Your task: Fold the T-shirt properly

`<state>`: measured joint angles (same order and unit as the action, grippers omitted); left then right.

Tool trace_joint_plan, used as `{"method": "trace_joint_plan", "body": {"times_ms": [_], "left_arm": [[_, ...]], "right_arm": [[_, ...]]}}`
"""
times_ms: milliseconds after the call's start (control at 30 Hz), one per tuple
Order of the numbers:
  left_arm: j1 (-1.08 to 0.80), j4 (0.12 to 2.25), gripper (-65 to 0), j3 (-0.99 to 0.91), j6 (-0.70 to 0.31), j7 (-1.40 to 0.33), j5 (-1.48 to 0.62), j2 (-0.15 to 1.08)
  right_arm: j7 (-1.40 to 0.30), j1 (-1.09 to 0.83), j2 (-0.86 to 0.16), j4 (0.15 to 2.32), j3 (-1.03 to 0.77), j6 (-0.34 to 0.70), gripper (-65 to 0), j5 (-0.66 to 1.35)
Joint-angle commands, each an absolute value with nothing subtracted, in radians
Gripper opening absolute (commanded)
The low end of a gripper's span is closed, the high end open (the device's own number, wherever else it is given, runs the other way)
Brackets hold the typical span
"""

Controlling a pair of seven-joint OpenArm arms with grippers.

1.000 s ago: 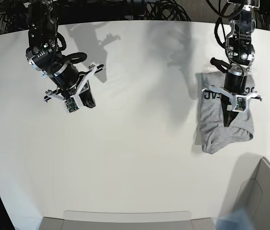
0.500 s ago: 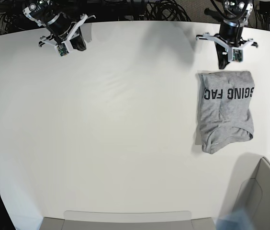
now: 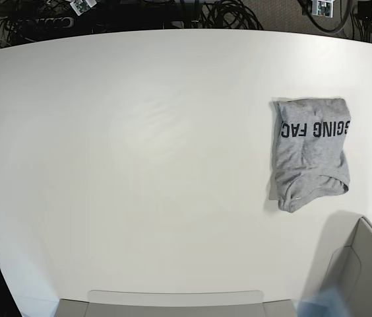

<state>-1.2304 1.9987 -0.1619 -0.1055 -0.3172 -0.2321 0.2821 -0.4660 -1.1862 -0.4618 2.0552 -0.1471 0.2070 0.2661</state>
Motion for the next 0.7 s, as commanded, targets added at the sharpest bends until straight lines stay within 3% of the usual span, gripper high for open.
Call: {"method": "trace_joint_plan", "body": {"times_ms": [0, 233, 467, 667], "left_arm": [[-1.248, 1.986, -65.0, -0.162, -0.101, -0.323, -0.231, 0.286], [-1.127, 1.744, -65.0, -0.159, -0.101, -0.427, -0.234, 0.278], [-0.9, 1.377, -65.0, -0.081, -0.101, -0.449, -0.234, 0.277], [-0.69, 1.0, -65.0, 0.002, -0.101, -0.415, -0.234, 0.251]], "right_arm": [[-0.449, -1.205, -0.476, 2.063, -0.148, 0.213, -64.5, 0.275], [-0.552, -1.098, -0.506, 1.893, -0.013, 0.213, -64.5, 0.274], [-0.545, -0.875, -0.527, 1.492, 0.18, 0.213, -64.5, 0.274], [-0.437, -0.679, -0.542, 1.159, 0.374, 0.213, -64.5, 0.268]]}}
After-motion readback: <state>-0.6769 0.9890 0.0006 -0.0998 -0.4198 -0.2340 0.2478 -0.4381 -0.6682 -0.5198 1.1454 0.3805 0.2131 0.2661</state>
